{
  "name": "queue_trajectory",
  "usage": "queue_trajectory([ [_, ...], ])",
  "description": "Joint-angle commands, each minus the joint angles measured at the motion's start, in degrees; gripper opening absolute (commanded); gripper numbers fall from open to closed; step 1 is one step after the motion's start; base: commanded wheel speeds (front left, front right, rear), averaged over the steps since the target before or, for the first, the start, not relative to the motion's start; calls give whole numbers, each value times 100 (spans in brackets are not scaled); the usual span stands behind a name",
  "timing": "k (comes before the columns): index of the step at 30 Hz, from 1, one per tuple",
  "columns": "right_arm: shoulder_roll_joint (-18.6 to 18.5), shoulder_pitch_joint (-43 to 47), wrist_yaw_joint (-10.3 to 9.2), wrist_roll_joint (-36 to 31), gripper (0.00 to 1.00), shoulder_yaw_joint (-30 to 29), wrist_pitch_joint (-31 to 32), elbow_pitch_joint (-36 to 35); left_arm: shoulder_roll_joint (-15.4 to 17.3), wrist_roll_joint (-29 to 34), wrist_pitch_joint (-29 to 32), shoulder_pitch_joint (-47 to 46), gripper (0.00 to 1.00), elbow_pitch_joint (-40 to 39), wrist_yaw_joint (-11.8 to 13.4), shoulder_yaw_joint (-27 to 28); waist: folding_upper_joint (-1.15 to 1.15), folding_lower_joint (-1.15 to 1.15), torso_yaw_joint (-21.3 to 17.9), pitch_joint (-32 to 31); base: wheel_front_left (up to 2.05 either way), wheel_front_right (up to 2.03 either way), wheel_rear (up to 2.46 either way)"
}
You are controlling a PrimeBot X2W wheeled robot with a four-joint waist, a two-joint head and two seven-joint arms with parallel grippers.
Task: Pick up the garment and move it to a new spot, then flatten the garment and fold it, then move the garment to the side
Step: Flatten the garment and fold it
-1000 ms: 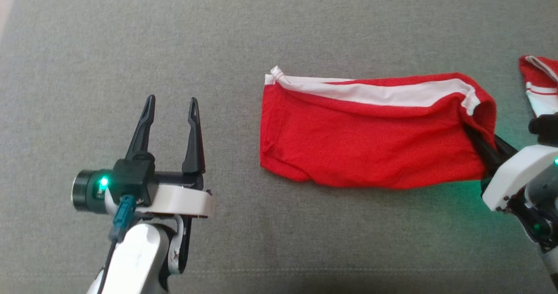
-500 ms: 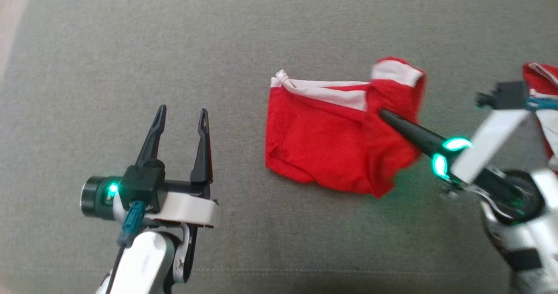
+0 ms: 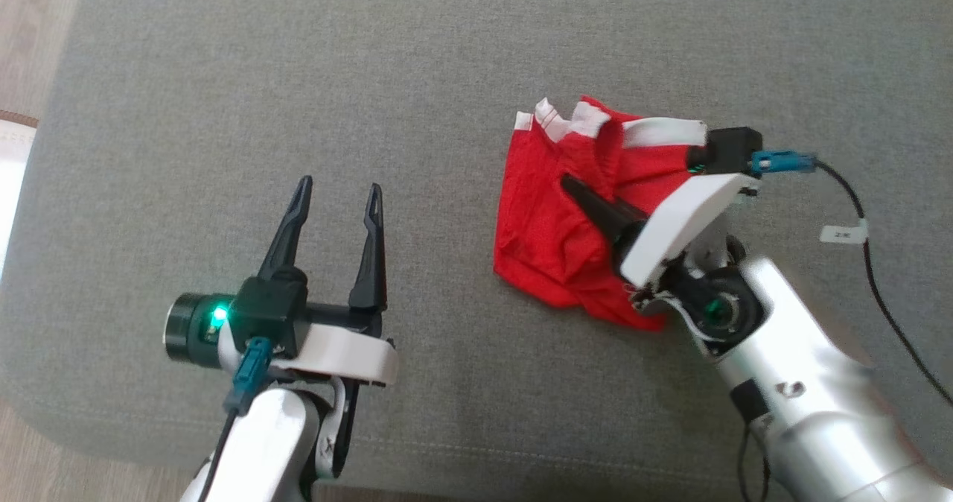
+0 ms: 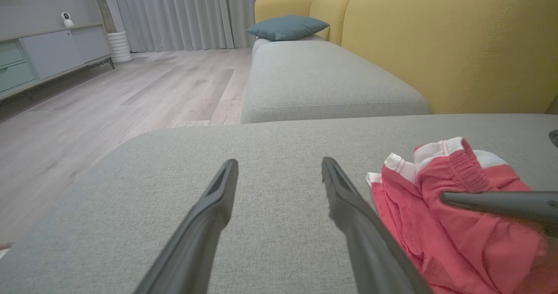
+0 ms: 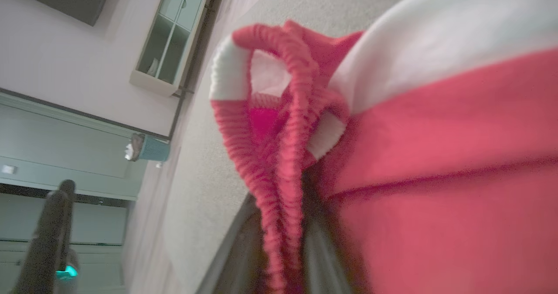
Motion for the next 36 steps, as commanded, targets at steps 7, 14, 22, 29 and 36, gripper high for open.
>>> queue_trajectory([
  [7, -35, -287, -4, -1517, 100, 935, -1782, -327, 59, -25, -82, -242, 100, -97, 27, 215, 0, 0, -65, -3, 0, 0, 0],
  [14, -660, 52, -4, -2916, 100, 938, -3425, -734, 152, -38, -94, -188, 100, -90, 63, 273, 0, 0, -385, -150, 0, 0, 0],
  [22, -886, 1426, -4, -3738, 100, -873, -3771, -1466, 364, -60, -13, 36, 100, -158, 191, 407, 0, 0, -764, -407, 0, 0, 0],
  [29, -469, 2662, -4, -4493, 100, -2215, -3277, -2472, 582, -74, 70, 316, 100, -186, 313, 529, 0, 0, -974, -766, 0, 0, 0],
  [36, -58, 3431, -4, -4956, 100, -2533, -2665, -3346, 719, -95, 194, 690, 100, -198, 372, 491, 0, 0, -1002, -1248, 0, 0, 0],
])
